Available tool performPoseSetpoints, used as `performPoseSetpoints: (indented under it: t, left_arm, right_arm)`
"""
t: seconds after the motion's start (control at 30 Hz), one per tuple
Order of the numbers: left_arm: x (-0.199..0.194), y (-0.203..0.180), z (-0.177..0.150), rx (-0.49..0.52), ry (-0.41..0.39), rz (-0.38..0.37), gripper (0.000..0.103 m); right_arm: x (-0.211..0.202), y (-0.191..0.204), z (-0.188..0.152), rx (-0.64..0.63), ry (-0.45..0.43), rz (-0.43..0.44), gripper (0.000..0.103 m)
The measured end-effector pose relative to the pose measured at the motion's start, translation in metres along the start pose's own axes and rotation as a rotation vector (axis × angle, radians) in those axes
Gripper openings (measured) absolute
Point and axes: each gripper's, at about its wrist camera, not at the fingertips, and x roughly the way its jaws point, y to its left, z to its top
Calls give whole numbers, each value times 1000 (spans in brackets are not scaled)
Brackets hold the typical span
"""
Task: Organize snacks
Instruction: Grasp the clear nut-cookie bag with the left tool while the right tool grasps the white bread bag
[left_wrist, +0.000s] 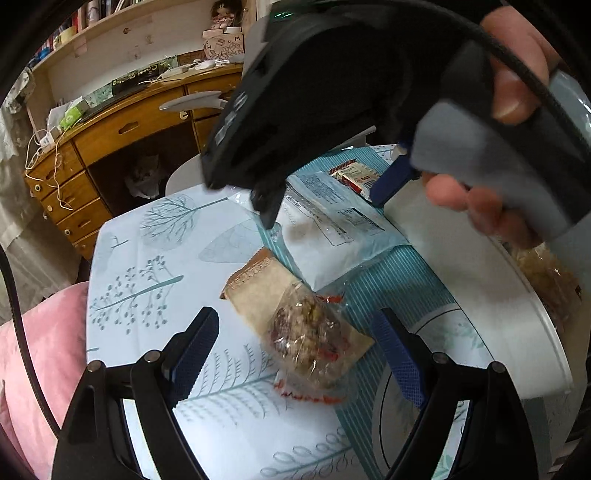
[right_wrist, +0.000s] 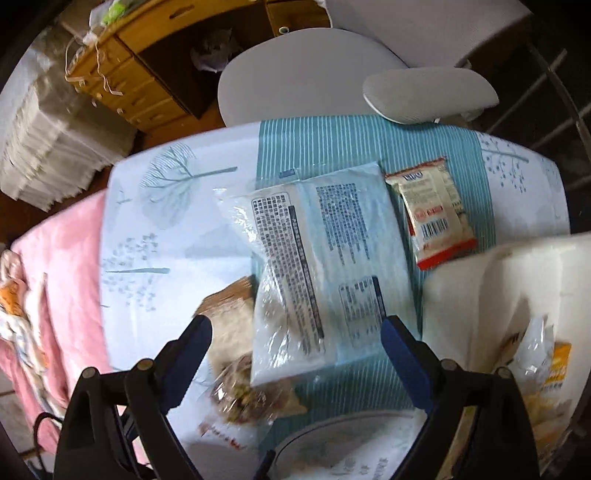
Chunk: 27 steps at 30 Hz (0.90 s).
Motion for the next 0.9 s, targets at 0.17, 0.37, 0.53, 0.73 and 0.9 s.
performPoseSetpoints:
  t: [0.17,0.37,0.53,0.73,0.9]
  left_arm:
    - [16,-2,5,0,7,0,86]
    - [29,-1,6,-21,21,6,86]
    - [38,0,5,-25,6,4,79]
    - [49,3,5,-27,9,-5,48]
    - [50,10,4,-73,10,-39,36]
  right_arm:
    - [19,10,7,-46,25,-66,93]
    - [33,13,10,-65,45,-125,89]
    - [36,13,12,-85,41,-163,83]
    - [37,14,12,-111,37,-199,73]
    - [37,14,12,-117,25,-201,65]
